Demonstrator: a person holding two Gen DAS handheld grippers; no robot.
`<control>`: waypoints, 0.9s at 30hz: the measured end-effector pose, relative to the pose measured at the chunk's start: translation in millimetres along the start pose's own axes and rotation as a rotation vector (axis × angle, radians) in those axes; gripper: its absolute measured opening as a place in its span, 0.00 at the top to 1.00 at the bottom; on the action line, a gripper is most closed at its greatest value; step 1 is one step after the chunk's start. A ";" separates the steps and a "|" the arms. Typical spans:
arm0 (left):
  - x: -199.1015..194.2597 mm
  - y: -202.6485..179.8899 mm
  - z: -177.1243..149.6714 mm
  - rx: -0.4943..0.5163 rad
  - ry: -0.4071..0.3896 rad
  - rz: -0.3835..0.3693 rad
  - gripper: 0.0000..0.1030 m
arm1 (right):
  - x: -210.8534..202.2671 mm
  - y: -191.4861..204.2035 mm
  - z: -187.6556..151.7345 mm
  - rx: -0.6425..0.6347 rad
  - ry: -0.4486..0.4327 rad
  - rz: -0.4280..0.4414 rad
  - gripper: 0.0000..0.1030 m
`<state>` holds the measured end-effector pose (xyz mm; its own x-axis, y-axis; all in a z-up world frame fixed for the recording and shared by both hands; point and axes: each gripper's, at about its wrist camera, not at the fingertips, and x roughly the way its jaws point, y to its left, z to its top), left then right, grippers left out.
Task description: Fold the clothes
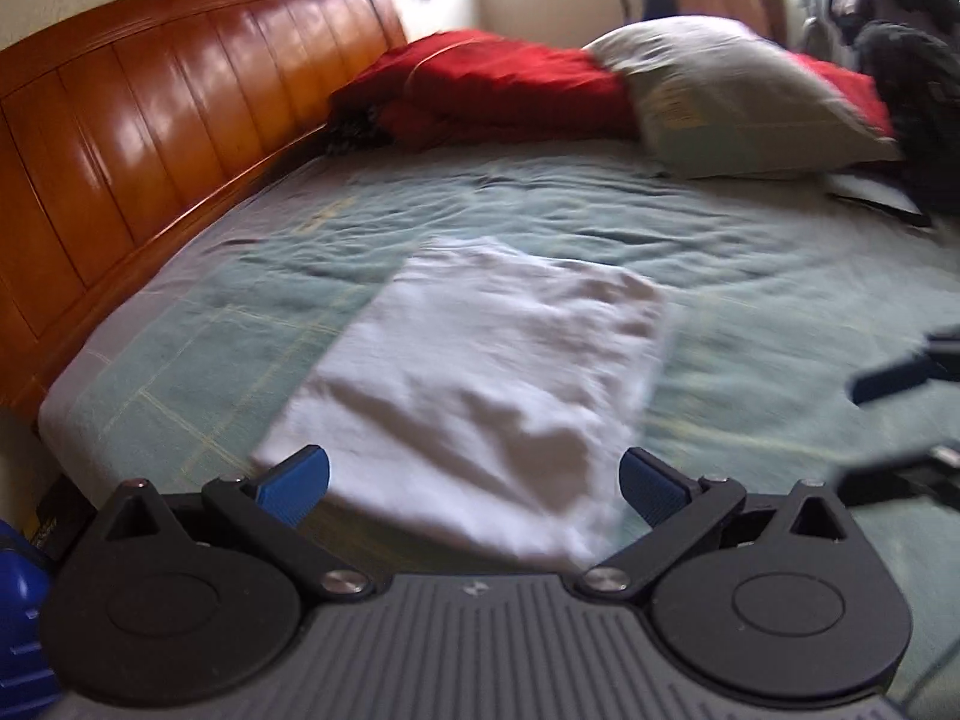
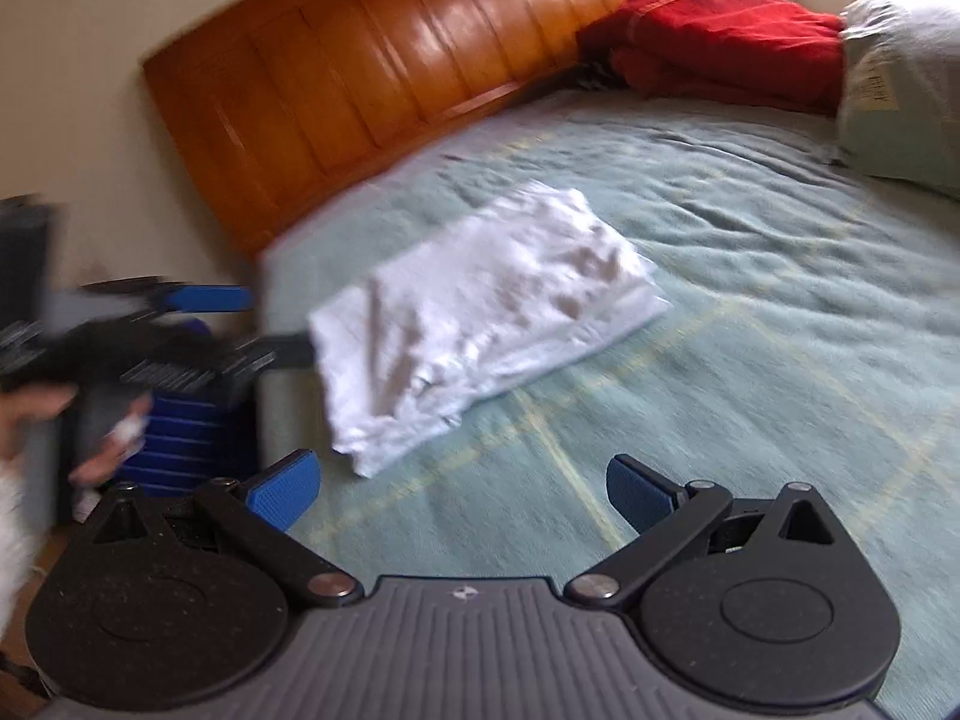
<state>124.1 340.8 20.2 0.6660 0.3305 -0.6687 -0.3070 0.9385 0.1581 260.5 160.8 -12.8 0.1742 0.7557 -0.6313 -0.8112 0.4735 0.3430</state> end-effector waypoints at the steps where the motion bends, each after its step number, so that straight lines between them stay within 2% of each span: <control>1: -5.4 -4.3 -7.2 -0.013 0.006 -0.019 0.01 | -2.9 4.5 -4.0 -0.010 0.009 -0.027 0.00; 5: -25.3 -22.9 -34.9 -0.042 0.016 -0.035 0.01 | -20.9 12.9 -26.7 -0.008 0.053 -0.066 0.00; 11: -53.4 -47.7 -65.0 -0.089 0.067 0.054 0.01 | -47.5 27.3 -53.3 0.019 0.077 -0.159 0.00; 20: -123.5 -52.1 -92.2 -0.210 -0.031 -0.010 0.01 | -79.0 68.3 -81.7 0.042 0.040 -0.248 0.00; 27: -157.9 -50.2 -111.8 -0.251 -0.068 -0.004 0.01 | -92.4 109.3 -93.2 -0.006 0.010 -0.300 0.00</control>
<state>-41.6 230.3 36.6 0.7092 0.3406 -0.6173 -0.4575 0.8885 -0.0354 103.7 100.6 18.2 0.4009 0.5780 -0.7107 -0.7277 0.6723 0.1362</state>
